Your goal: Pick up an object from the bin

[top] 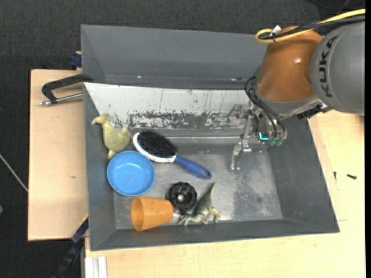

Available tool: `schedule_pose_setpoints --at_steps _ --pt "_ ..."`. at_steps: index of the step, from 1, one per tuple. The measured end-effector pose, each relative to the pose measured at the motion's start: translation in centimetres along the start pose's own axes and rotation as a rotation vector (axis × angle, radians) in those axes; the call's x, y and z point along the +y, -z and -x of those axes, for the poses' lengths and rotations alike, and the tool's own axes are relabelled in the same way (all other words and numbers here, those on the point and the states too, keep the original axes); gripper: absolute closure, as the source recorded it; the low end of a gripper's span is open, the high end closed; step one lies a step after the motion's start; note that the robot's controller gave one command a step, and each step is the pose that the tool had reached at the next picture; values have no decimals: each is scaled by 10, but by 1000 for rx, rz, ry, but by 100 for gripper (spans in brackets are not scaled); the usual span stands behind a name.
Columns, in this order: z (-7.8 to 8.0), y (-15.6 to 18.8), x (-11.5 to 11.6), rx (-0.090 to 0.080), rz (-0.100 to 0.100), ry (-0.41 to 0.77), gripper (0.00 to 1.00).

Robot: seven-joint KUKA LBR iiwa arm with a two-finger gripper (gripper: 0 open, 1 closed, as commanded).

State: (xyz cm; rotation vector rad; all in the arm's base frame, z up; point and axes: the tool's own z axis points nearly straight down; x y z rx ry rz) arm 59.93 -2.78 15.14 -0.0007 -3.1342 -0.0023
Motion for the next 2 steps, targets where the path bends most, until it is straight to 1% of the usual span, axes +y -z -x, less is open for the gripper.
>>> schedule_pose_setpoints --at_steps 1,2 --pt "-44 -80 83 -17 1 -99 0" --pt "-40 -76 80 -28 2 -101 100"
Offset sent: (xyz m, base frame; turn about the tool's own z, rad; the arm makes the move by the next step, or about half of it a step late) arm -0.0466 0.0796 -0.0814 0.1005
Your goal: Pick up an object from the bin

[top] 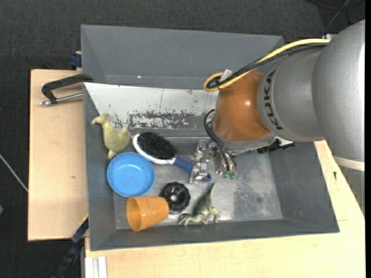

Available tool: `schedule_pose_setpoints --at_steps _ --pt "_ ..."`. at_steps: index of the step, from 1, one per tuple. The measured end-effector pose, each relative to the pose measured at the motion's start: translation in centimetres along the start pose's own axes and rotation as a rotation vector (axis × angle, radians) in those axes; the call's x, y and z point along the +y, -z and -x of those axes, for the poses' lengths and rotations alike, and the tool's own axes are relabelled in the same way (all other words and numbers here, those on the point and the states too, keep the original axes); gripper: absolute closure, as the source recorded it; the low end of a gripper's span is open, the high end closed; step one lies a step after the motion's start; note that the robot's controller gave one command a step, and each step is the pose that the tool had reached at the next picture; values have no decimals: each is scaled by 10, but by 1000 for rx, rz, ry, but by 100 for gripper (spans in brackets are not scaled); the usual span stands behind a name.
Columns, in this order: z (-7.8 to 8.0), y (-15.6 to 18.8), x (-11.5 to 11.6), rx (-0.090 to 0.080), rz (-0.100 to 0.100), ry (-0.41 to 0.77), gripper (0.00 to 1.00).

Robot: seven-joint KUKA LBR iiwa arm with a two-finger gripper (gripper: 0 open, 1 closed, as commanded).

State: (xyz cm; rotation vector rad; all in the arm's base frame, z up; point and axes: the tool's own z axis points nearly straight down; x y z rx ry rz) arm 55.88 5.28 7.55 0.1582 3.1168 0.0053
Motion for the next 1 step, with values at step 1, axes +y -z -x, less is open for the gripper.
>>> schedule_pose_setpoints --at_steps 1 --pt "8 141 -2 7 -2 58 100"
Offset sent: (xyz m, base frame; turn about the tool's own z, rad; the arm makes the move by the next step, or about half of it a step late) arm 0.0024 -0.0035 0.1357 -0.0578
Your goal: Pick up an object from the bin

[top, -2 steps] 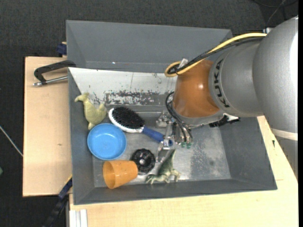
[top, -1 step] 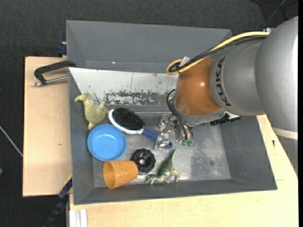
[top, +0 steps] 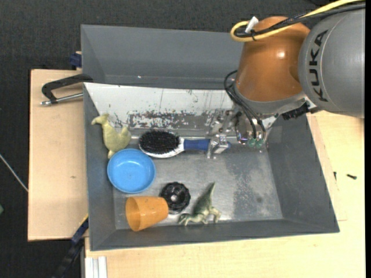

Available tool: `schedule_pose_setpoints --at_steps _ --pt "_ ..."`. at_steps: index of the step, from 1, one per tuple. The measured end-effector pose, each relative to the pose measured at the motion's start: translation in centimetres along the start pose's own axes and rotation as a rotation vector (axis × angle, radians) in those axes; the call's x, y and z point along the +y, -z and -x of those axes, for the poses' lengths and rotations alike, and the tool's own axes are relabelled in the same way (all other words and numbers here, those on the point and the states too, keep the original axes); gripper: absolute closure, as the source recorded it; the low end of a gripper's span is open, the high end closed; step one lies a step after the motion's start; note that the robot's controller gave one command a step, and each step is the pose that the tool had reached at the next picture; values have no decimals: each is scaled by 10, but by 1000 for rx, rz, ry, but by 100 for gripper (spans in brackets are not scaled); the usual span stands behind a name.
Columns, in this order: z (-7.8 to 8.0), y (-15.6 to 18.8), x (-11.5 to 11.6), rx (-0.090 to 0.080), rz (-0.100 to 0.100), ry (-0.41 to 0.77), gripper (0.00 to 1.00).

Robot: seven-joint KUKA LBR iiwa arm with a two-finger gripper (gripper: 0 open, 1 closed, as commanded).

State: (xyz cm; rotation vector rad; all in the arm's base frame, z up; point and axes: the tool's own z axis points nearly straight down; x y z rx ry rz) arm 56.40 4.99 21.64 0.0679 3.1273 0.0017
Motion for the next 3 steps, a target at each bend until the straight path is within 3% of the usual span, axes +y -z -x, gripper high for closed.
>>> schedule_pose_setpoints --at_steps 1,2,3 --pt "-2 -4 0 8 0 0 0" --pt "3 -124 33 0 1 -114 0" --pt "-1 -130 33 11 -1 -112 100"
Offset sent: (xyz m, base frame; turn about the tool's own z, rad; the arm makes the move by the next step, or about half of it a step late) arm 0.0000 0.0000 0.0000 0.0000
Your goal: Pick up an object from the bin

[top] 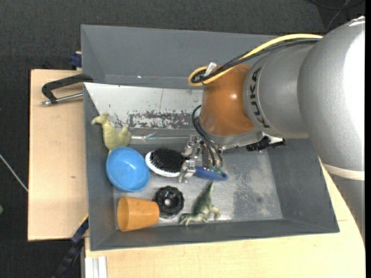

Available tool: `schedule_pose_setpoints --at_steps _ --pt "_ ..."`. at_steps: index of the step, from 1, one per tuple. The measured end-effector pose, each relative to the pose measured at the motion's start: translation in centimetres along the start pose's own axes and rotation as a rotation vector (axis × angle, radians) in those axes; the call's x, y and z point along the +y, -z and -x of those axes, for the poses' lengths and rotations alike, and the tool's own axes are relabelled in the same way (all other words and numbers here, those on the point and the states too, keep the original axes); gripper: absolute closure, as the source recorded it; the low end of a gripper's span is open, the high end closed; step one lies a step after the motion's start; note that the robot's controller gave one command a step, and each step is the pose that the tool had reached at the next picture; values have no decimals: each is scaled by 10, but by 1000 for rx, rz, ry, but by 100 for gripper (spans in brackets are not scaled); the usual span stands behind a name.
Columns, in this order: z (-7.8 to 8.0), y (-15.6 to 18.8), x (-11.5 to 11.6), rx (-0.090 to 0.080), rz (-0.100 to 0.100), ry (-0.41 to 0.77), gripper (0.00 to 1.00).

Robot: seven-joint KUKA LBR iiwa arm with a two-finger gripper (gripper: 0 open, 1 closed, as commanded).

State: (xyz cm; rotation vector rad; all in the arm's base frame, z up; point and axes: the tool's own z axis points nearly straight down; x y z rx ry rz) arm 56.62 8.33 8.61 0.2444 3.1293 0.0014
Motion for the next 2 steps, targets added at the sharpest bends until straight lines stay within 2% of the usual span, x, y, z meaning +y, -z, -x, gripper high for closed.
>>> schedule_pose_setpoints --at_steps 1,2 --pt "0 106 5 -9 4 -8 100" --pt "13 204 9 -10 4 -28 100"
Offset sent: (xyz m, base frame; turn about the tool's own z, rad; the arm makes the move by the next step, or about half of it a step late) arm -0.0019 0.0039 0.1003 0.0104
